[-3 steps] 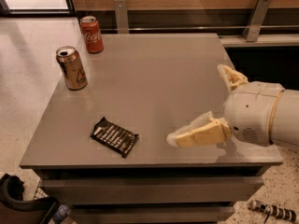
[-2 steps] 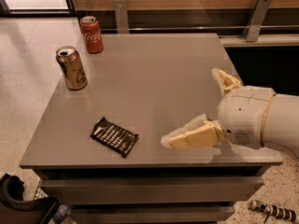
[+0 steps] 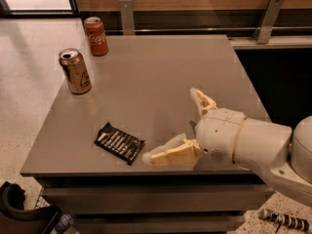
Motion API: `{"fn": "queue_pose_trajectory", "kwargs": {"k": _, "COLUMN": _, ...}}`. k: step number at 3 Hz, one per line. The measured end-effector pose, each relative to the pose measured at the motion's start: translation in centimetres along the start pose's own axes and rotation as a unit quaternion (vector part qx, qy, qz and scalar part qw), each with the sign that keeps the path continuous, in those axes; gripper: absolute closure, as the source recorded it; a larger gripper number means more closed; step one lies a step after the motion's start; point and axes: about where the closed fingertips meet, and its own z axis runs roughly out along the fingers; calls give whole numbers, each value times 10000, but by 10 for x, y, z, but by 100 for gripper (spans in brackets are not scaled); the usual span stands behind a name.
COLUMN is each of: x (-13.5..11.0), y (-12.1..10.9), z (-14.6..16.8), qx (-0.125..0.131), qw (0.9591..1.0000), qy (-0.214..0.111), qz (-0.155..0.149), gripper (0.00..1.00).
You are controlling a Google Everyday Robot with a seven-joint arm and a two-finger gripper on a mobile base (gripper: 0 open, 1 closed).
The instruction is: Move rxbar chocolate near coke can
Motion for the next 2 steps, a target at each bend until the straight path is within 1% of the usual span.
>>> {"fn": "queue_pose_trajectory", "kwargs": {"k": 1, "x": 4, "y": 4, "z": 19, "qx": -164, "qw": 9997, "qy": -157, "qz": 45, "gripper": 0}}
{"fn": "queue_pose_trajectory", "kwargs": {"k": 2, "x": 18, "y": 14, "z": 45, "qx": -160, "qw": 9998, "qy": -10, "qz": 91, "gripper": 0}}
